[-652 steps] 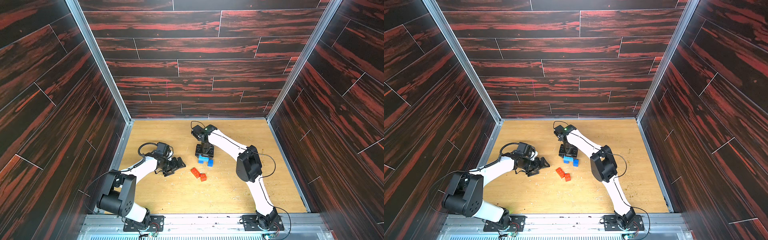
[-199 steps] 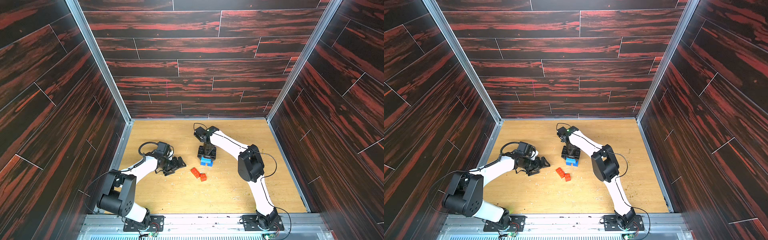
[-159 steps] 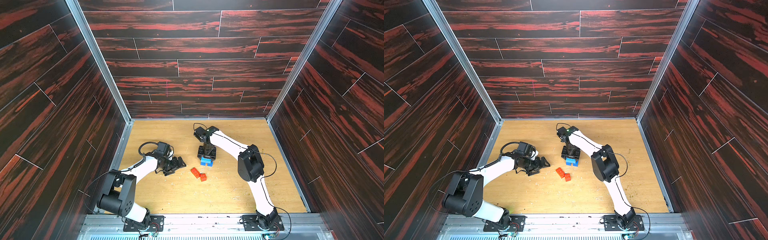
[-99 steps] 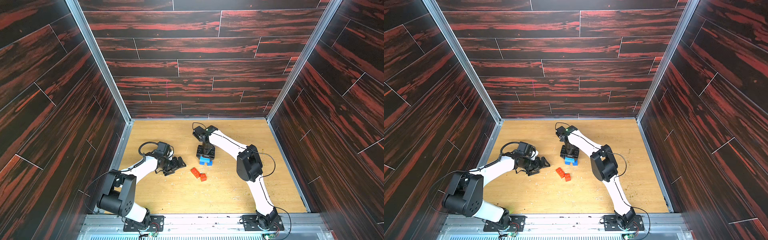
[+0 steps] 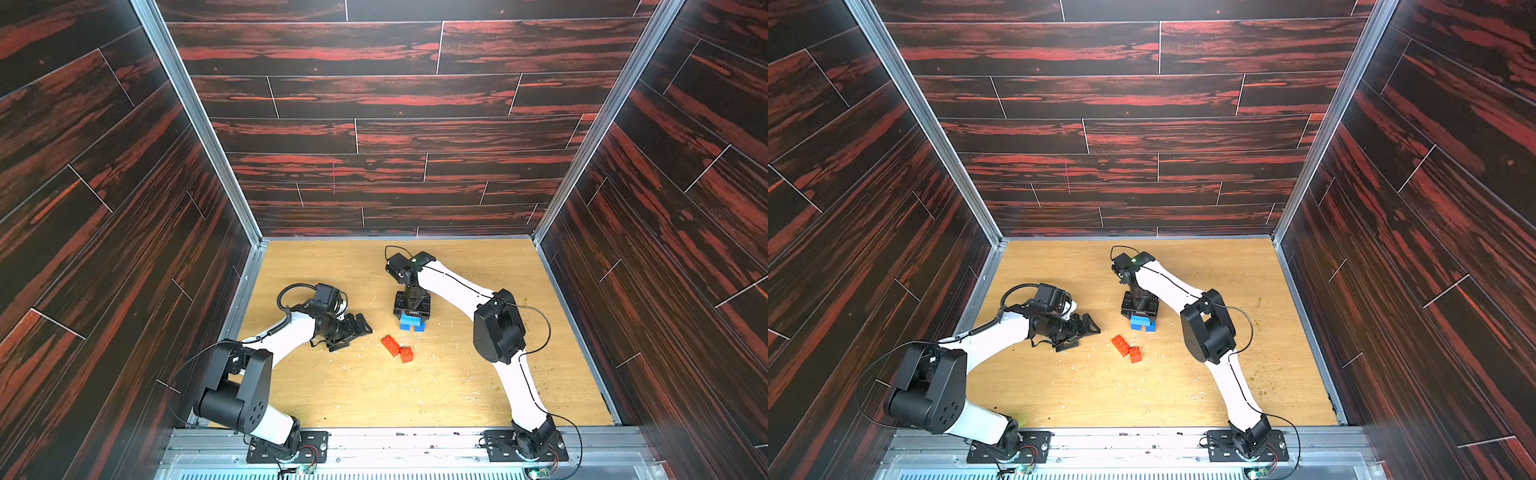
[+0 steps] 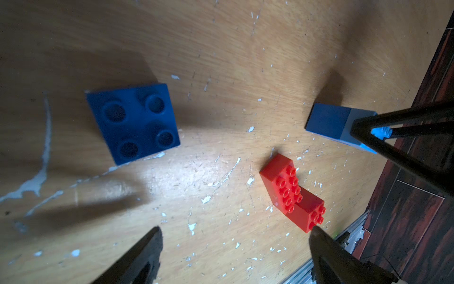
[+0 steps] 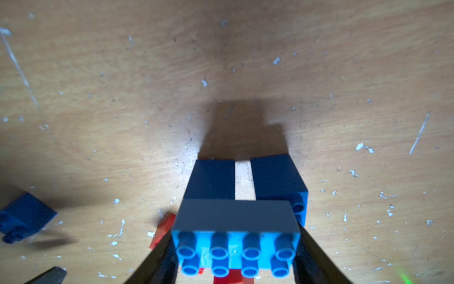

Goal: Assemble a giraffe with lego
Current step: Assemble the lego brick with the lego brick.

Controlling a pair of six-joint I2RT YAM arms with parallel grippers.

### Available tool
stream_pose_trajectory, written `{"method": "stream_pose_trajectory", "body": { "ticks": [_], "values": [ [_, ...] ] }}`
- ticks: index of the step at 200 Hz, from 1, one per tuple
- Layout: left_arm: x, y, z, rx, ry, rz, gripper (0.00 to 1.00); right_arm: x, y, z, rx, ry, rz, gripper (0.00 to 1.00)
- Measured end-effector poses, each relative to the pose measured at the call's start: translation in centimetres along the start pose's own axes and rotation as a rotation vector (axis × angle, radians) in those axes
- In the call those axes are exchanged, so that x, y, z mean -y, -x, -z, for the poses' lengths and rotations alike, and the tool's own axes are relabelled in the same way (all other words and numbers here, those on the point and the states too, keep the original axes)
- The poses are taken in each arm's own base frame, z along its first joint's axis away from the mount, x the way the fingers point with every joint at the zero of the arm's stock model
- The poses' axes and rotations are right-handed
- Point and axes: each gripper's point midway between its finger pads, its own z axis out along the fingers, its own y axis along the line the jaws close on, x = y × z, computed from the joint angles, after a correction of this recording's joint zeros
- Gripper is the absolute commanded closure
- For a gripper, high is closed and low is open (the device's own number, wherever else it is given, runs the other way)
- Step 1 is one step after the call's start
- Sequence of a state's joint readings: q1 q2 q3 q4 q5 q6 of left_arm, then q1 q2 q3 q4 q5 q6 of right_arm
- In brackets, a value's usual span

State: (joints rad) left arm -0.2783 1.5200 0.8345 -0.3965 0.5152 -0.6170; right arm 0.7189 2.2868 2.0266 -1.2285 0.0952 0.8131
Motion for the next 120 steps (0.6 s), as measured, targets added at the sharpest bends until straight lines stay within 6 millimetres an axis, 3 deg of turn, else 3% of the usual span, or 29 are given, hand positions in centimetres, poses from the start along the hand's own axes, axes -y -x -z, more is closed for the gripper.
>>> {"method": "stream_pose_trajectory", "body": {
  "ticks": [120],
  "values": [
    [0.04, 0.08, 0.09, 0.001, 0.003, 0.000, 0.06, -0.69, -0.44, -0.27, 0.009, 0.010, 0.127, 0.49]
  ]
}}
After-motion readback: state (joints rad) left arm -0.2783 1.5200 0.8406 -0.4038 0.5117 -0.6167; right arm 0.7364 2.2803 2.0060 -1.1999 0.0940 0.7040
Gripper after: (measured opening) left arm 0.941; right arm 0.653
